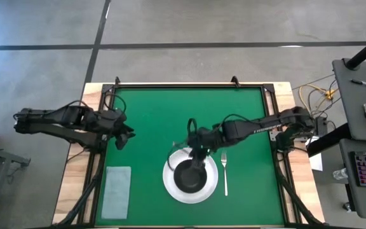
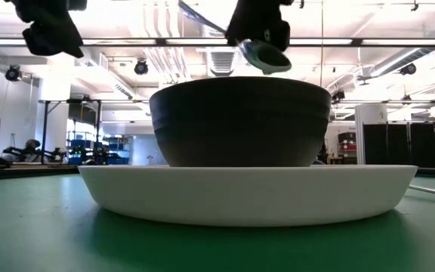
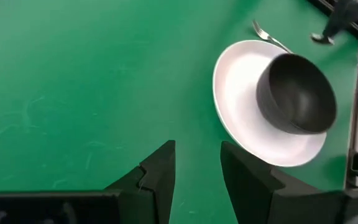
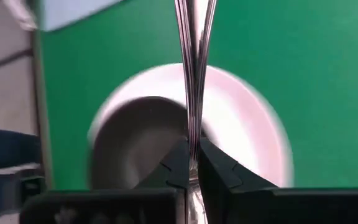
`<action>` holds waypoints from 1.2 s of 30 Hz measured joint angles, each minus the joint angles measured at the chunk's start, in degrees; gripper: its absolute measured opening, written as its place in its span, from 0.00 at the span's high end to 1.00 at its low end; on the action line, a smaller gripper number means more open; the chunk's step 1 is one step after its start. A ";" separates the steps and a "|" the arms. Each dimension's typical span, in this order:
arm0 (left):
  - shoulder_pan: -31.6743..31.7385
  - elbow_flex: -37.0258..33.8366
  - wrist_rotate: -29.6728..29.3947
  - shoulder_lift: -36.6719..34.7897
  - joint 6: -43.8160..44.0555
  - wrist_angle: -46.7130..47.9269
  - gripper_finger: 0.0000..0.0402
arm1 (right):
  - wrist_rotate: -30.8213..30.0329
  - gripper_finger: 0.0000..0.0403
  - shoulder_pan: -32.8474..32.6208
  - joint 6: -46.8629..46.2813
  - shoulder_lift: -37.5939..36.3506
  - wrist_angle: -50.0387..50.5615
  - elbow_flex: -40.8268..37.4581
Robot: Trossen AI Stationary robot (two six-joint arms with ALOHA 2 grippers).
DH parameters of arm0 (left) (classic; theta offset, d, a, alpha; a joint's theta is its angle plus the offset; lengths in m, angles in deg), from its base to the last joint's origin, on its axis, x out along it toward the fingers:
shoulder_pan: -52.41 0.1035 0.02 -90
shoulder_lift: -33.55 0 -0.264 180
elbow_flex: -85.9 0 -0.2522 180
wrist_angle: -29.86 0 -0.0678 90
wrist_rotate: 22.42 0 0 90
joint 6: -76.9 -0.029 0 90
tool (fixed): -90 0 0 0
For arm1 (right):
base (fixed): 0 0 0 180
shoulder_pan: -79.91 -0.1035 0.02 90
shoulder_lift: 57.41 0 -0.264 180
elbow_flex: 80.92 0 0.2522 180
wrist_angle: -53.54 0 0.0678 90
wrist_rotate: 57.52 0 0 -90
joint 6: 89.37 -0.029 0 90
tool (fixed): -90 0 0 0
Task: Set table place
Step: Put the spoon into the black bowl on the table, then return to Home Position
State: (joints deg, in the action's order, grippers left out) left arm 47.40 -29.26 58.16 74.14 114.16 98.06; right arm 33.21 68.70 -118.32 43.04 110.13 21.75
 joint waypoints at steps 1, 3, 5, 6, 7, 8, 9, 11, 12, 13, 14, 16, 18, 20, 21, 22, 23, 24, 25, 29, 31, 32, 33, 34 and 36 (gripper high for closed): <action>-0.63 -0.36 0.03 -0.26 0.07 -0.24 0.72 | -0.34 0.97 -0.94 -1.52 0.63 -1.14 0.00; -1.86 -0.92 0.28 -0.76 0.64 0.06 0.72 | -0.98 0.97 -2.38 -5.03 2.17 -2.23 0.81; -3.21 -1.34 0.38 -1.05 1.35 0.18 0.72 | -2.06 0.97 -3.57 -6.99 4.04 -2.24 2.28; -3.95 -1.51 0.36 -1.13 1.39 0.02 0.72 | -2.29 0.97 -4.06 -7.35 5.07 -2.25 3.23; -4.72 -1.75 0.36 -1.26 1.40 0.02 0.72 | -2.33 0.97 -4.40 -7.64 6.25 -2.30 4.28; -5.43 -1.97 0.36 -1.41 1.41 0.22 0.72 | -2.43 0.97 -4.75 -8.11 7.46 -2.21 5.40; -6.14 -2.04 0.36 -1.59 1.41 0.38 0.72 | -2.48 0.97 -5.05 -8.49 8.96 -1.65 6.60; -7.46 -2.04 0.27 -1.90 1.41 0.25 0.72 | -2.67 0.97 -5.46 -8.79 12.20 -0.58 9.38; -8.03 -2.04 0.15 -2.01 1.39 0.24 0.72 | -3.26 0.97 -5.56 -8.98 13.94 0.48 10.89; -8.61 -2.04 0.03 -2.09 1.39 0.34 0.72 | -3.62 0.97 -5.66 -9.02 15.67 1.68 12.48; -9.13 -2.04 0.01 -2.18 1.39 0.51 0.72 | -3.98 0.97 -5.66 -9.03 17.18 2.92 14.17; -10.15 -2.04 -0.04 -2.32 1.35 0.66 0.72 | -5.95 0.97 -5.73 -9.22 20.16 6.20 17.69; -11.08 -2.04 -0.09 -2.56 1.21 1.05 0.72 | -7.51 0.97 -5.88 -10.22 22.89 10.44 21.26; -11.82 -2.04 -0.17 -2.81 1.21 2.26 0.72 | -8.28 0.97 -6.09 -11.22 24.90 13.90 24.13; -12.10 -2.04 -0.28 -2.89 1.21 2.79 0.72 | -8.36 0.97 -6.28 -11.63 25.63 14.92 25.17; -12.31 -2.04 -0.40 -3.01 1.19 3.03 0.72 | -8.36 0.97 -6.48 -12.12 26.18 15.33 26.07; -12.46 -2.04 -0.50 -3.13 1.19 3.40 0.72 | -8.34 0.97 -6.74 -12.91 26.55 15.44 26.67; -12.61 -2.06 -0.58 -3.25 1.16 3.93 0.72 | -8.33 0.97 -6.85 -13.96 26.82 15.59 27.16; -12.75 -2.08 -0.65 -3.32 1.06 4.12 0.72 | -8.30 0.97 -7.02 -14.99 26.91 15.69 27.48; -12.82 -2.09 -0.93 -3.94 -0.22 4.68 0.72 | -8.58 0.96 -7.46 -18.99 26.87 16.69 27.65; -12.82 -2.09 -1.43 -4.27 -0.97 4.68 0.72 | -8.67 0.94 -7.55 -21.00 26.49 18.35 27.54; -12.81 -2.10 -1.50 -4.47 -1.56 4.71 0.72 | -8.61 0.93 -7.54 -21.86 26.29 19.46 27.53; -12.79 -2.08 -1.59 -4.72 -1.93 4.69 0.72 | -8.45 0.91 -7.56 -22.55 26.10 20.14 27.51; -12.79 -2.10 -1.67 -4.88 -2.17 4.71 0.72 | -8.20 0.89 -7.58 -23.24 26.02 20.40 27.50; -12.79 -2.10 -1.75 -5.19 -2.84 4.89 0.72 | -7.82 0.84 -7.68 -24.05 25.90 20.46 27.47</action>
State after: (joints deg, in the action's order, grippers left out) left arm 34.60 -31.36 56.40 68.95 111.32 102.95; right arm 25.39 61.02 -142.37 68.94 130.59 49.22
